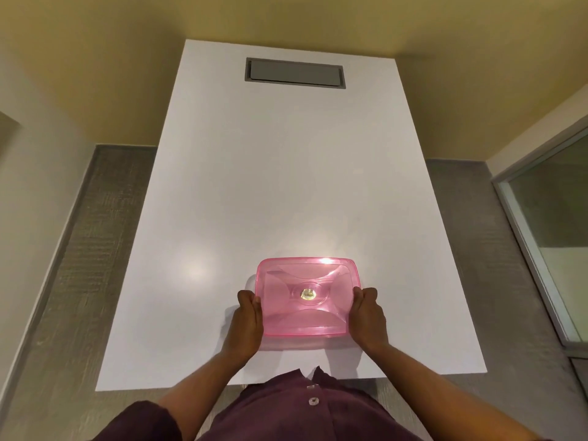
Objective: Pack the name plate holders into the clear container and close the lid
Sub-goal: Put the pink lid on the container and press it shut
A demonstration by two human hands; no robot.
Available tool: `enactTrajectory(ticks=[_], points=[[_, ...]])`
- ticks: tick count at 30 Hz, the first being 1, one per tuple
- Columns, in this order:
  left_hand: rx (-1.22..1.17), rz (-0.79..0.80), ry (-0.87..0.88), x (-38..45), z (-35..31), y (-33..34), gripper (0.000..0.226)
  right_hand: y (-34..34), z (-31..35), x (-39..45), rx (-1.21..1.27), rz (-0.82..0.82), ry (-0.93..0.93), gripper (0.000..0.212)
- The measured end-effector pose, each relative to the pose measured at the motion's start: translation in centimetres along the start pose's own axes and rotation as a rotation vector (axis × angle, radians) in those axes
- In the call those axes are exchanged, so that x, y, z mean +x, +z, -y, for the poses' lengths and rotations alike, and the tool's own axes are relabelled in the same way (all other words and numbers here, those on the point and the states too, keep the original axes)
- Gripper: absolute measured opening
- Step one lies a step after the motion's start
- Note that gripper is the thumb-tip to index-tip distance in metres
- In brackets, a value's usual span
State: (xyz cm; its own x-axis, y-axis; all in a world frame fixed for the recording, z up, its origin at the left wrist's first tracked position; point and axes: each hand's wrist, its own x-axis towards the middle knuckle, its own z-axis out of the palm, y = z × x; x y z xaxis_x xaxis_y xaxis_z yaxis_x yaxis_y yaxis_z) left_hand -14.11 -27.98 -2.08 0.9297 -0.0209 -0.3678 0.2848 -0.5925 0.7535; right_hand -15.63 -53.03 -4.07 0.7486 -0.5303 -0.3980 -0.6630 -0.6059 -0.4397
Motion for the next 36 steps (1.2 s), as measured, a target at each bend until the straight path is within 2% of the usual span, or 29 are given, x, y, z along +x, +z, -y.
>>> enactTrajectory(ticks=[9, 19, 22, 24, 27, 29, 32, 36], points=[[-0.002, 0.041, 0.042, 0.5, 1.7, 0.6, 0.010, -0.4, 0.4, -0.6, 0.049, 0.000, -0.007, 0.033], [-0.070, 0.012, -0.065, 0.3, 1.6, 0.7, 0.013, 0.1, 0.1, -0.4, -0.032, -0.069, -0.008, 0.033], [-0.058, -0.019, -0.076, 0.1, 1.1, 0.8, 0.015, -0.2, 0.4, -0.2, -0.144, -0.234, -0.192, 0.025], [-0.024, -0.053, -0.067, 0.3, 0.7, 0.5, 0.016, -0.6, 1.4, 0.4, -0.261, -0.279, -0.397, 0.036], [-0.009, -0.129, -0.064, 1.5, 0.3, 0.0, 0.017, -1.0, 4.9, 1.3, -0.282, -0.209, -0.705, 0.037], [-0.035, -0.176, -0.104, 2.7, 0.0, -0.1, 0.022, -0.4, 7.5, 1.9, -0.235, -0.088, -0.827, 0.035], [-0.120, -0.220, -0.234, 4.6, -0.6, -0.5, 0.038, 1.1, 10.8, 3.2, -0.281, 0.087, -0.895, 0.047], [-0.256, -0.256, -0.392, 5.6, -1.0, -0.1, 0.047, 2.4, 13.1, 4.5, -0.361, 0.088, -0.776, 0.059]])
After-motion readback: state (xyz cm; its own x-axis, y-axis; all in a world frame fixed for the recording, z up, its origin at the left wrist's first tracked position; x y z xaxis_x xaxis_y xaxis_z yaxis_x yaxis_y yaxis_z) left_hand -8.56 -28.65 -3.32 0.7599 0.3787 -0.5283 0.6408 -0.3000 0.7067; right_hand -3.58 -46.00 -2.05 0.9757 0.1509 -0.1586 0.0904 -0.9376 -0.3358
